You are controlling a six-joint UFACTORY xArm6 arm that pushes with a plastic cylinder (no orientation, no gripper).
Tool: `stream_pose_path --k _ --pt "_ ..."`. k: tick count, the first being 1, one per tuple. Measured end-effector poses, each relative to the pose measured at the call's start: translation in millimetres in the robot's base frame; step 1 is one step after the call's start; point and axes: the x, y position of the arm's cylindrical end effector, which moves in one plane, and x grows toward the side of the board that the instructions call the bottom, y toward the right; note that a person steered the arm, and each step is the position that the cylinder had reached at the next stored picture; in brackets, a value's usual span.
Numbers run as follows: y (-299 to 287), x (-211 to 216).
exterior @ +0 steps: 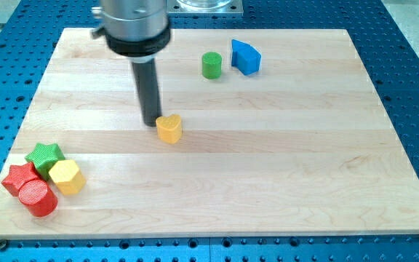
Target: Move the heart to the hexagon
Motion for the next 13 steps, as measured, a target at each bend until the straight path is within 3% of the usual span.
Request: stream_pose_path --k 4,7,8,11,13 --pt "70 8" --pt "31 98" --pt "14 105" --pt "14 72" --pt "-41 66"
